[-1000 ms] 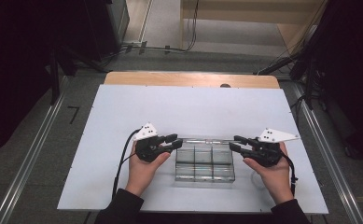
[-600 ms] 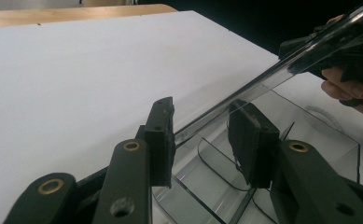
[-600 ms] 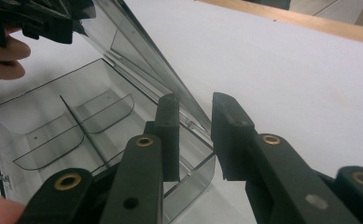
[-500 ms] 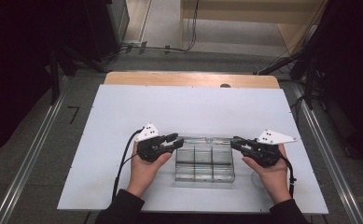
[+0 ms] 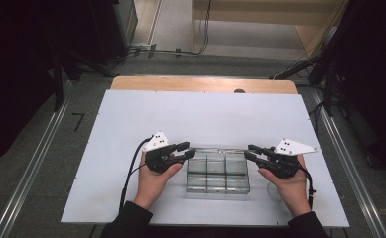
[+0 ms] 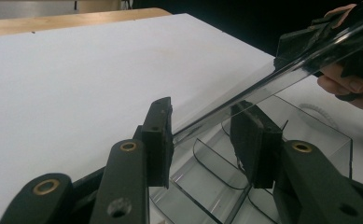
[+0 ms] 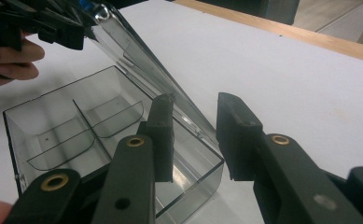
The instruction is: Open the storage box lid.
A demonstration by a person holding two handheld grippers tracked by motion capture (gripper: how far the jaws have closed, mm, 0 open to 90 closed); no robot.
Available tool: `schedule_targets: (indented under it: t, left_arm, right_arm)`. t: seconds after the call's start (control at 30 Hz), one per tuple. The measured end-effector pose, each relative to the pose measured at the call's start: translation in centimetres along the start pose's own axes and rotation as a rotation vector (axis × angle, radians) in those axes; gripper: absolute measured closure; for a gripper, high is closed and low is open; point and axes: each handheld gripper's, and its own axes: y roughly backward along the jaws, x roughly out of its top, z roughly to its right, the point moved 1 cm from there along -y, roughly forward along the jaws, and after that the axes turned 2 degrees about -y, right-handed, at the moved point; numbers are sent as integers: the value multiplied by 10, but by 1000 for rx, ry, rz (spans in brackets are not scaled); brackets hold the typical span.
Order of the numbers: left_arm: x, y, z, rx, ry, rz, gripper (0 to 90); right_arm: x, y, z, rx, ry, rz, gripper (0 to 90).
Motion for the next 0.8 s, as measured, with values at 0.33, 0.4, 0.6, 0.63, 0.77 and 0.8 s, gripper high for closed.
schedule_targets:
  t: [0.33, 0.4, 0.6, 0.63, 0.77, 0.8]
  left_arm:
    - [2, 1, 4, -10, -37, 21, 605]
    - [3, 1, 6, -9, -57, 22, 607]
    - [4, 4, 6, 4, -61, 33, 638]
    - [4, 5, 5, 3, -59, 35, 641]
    - [4, 6, 4, -7, -58, 39, 648]
    - [4, 6, 3, -11, -54, 42, 654]
  right_arm:
    - [0, 2, -2, -17, 9, 6, 686]
    - [0, 2, -3, -20, 11, 4, 686]
    - [0, 5, -2, -19, -11, 18, 767]
    - [0, 5, -2, -19, -13, 22, 773]
    - [0, 5, -2, -17, -15, 25, 764]
    - [1, 5, -2, -12, -14, 26, 735]
